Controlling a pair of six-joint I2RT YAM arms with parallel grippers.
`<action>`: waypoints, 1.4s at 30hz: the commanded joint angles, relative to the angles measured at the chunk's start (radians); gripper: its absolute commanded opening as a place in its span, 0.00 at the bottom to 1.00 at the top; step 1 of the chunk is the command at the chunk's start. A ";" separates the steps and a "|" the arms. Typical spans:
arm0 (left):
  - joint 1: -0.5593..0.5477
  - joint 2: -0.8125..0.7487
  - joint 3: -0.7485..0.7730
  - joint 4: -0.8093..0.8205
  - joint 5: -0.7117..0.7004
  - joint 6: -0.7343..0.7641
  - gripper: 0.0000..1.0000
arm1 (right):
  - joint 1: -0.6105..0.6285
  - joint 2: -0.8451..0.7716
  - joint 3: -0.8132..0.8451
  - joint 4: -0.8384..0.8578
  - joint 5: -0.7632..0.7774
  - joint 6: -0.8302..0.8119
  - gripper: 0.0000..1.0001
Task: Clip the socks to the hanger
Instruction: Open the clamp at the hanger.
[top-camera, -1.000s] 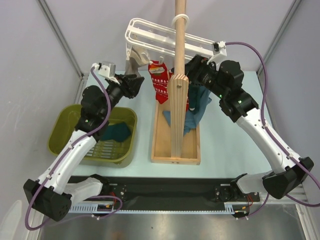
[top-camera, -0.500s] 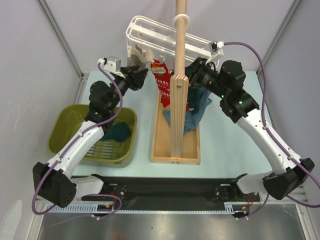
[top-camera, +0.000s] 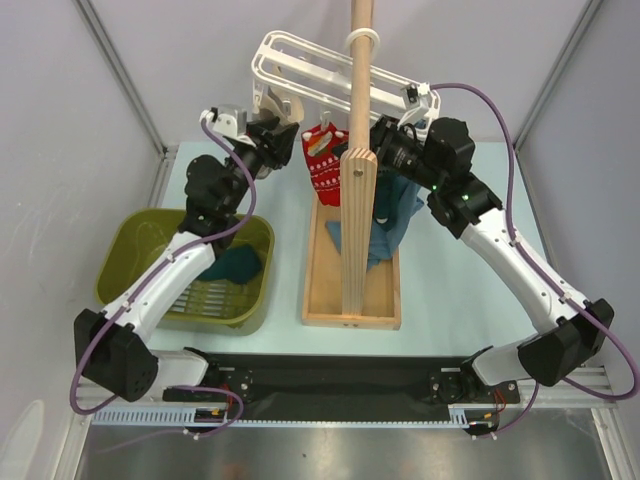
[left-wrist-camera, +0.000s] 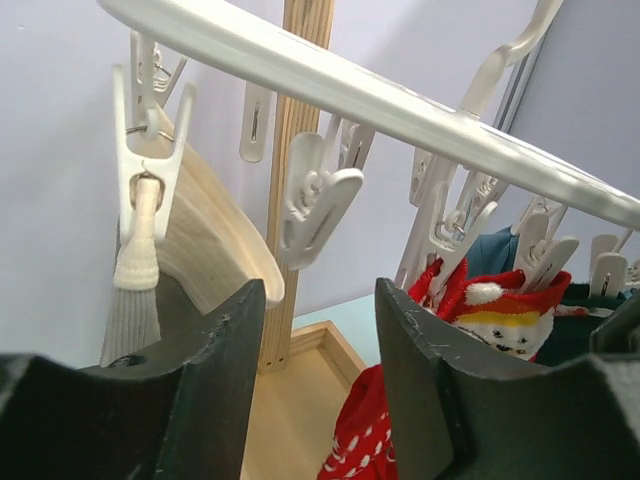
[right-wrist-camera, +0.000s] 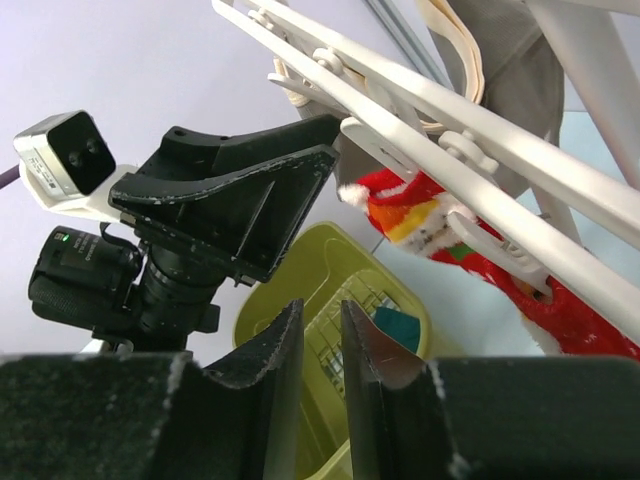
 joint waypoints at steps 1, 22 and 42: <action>-0.015 0.019 0.061 0.064 -0.010 0.027 0.54 | 0.008 0.003 0.041 0.079 -0.035 0.027 0.26; -0.026 0.101 0.147 0.035 -0.023 0.017 0.38 | 0.054 0.058 0.099 0.080 -0.040 0.044 0.25; 0.000 -0.070 0.163 -0.323 0.236 -0.014 0.00 | 0.105 0.189 0.268 0.056 -0.009 -0.058 0.51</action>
